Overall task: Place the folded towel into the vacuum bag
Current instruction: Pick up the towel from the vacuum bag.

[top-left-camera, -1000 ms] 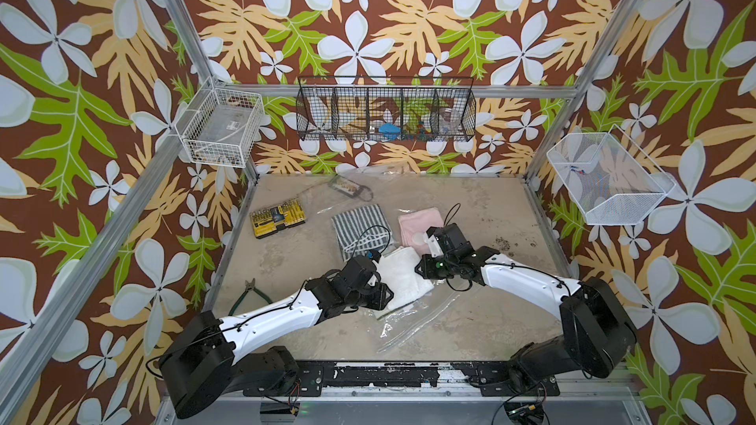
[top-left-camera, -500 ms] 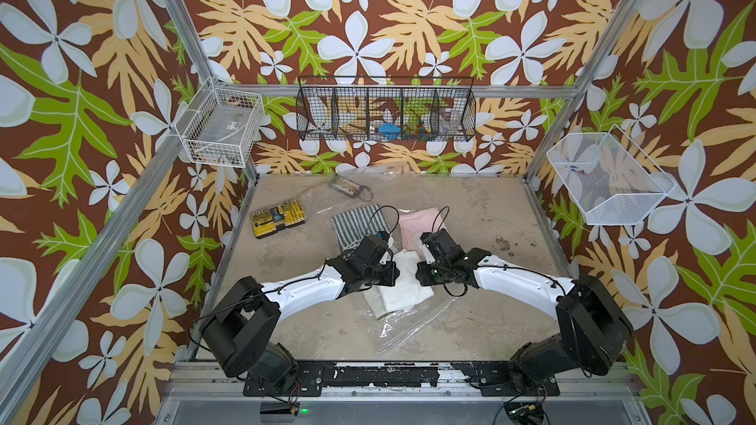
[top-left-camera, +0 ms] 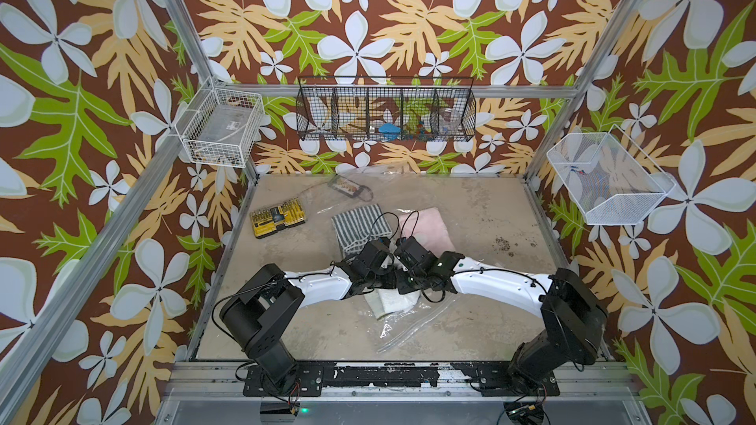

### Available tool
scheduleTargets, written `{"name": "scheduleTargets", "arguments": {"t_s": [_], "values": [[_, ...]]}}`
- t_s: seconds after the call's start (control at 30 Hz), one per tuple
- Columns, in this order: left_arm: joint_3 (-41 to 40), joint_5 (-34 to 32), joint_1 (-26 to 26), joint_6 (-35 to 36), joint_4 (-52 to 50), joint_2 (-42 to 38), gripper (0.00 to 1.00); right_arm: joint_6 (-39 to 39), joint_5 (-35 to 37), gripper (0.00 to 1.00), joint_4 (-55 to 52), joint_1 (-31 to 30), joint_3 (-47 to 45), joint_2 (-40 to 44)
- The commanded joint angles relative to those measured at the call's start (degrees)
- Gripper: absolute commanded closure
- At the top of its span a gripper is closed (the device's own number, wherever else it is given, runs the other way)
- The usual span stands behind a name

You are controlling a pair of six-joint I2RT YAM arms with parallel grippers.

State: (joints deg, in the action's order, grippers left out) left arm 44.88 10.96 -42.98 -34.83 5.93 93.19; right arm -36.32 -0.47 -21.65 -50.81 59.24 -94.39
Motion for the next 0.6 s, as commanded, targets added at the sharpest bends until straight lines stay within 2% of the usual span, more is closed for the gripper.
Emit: {"name": "scheduleTargets", "arguments": {"t_s": [0.0,0.17,0.33,0.43,0.57], "values": [[-0.4,-0.2,0.2,0.4,-0.4,-3.0,0.85,-3.7,0.2,0.85,3.2,-0.3,-2.9,-1.6],[-3.3,-3.0,0.8,1.5,-5.5,-11.0,0.84,-2.3,3.0,0.86,3.1,1.7,-6.2,-0.6],[-9.4,-6.4,1.1,0.3,-8.5,-18.0,0.84,0.9,8.0,0.87,-0.4,3.2,-5.7,2.0],[-13.0,-4.0,1.1,-2.2,-3.8,-18.6,0.84,2.3,8.8,0.87,-2.2,3.2,-3.7,2.5],[-12.9,-1.1,1.1,-3.1,0.4,-15.7,0.84,3.0,9.6,0.87,-4.6,1.8,0.0,1.7]]}}
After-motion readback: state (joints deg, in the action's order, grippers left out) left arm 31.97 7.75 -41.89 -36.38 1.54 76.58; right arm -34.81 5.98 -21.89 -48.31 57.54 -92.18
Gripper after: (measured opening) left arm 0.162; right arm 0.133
